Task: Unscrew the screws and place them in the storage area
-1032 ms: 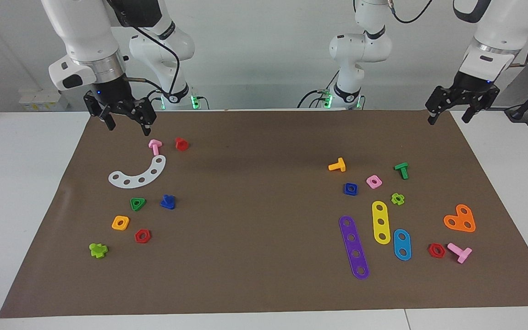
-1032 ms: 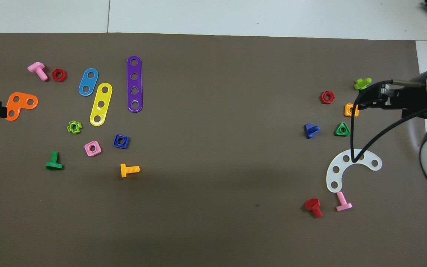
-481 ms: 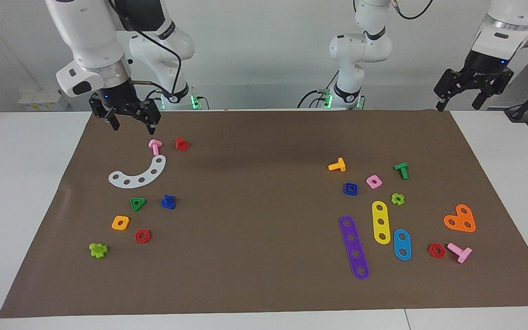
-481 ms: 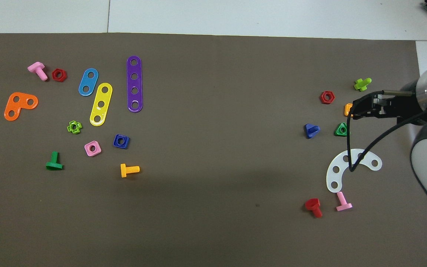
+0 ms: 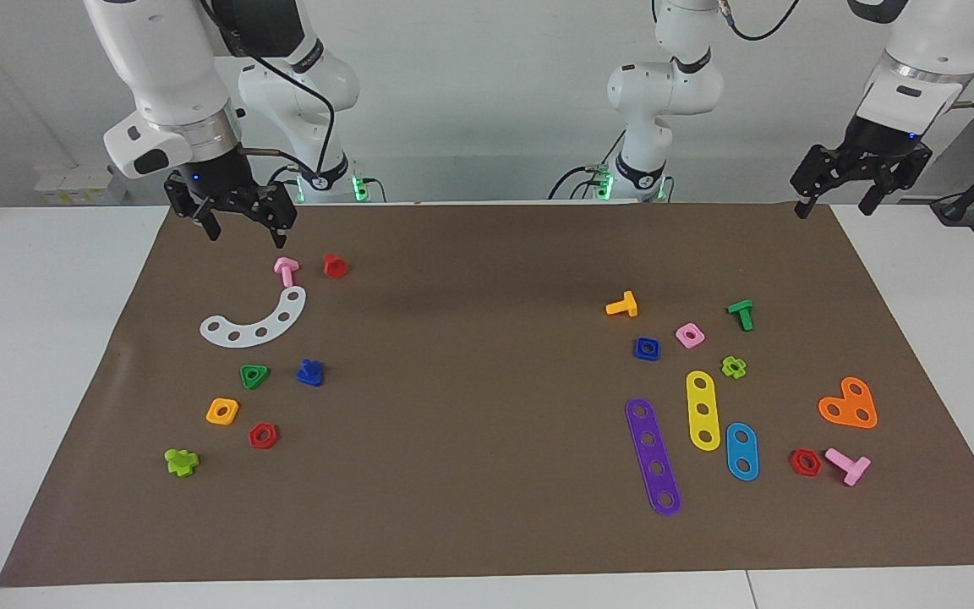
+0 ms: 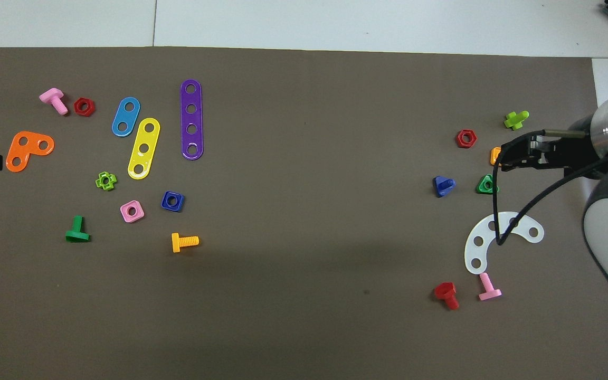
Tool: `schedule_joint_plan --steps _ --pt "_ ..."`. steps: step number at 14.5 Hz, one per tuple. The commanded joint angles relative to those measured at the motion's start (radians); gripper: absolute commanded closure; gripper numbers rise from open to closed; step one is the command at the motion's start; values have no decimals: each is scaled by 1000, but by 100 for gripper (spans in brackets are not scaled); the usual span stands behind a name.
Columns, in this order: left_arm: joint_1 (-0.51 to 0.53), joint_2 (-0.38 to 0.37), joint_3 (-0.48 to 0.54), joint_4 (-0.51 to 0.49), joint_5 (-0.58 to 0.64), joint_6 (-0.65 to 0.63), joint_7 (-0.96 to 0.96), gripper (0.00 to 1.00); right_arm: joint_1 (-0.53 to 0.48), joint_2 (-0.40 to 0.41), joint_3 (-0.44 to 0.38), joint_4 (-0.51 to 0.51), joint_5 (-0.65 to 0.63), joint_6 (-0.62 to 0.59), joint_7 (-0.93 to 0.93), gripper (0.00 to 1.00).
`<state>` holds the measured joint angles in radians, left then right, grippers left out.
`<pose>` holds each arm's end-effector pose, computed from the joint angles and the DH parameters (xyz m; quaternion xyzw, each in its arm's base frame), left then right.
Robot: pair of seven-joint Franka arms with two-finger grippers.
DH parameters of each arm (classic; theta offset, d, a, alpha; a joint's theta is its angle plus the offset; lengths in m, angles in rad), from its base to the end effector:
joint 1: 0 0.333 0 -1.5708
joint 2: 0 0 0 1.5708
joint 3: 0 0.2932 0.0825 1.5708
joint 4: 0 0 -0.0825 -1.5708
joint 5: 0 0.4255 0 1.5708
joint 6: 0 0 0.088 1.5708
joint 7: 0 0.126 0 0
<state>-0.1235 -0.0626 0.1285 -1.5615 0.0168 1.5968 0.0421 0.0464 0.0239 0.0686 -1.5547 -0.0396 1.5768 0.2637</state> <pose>0.5825 0.0072 0.6265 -0.9986 0.0183 -0.0486 0.0055 0.6000 0.0639 0.5773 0.9971 -0.0741 0.0027 0.0188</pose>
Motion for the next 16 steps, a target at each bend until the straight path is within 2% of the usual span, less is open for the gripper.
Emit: schedule_joint_plan --steps 1,16 --pt "-5 -37 -3 -51 12 23 -1 0 -10 -35 3 -44 38 5 -43 0" --pt "-8 -34 -6 -54 11 14 7 0 -10 -45 0 -61 46 17 -80 0"
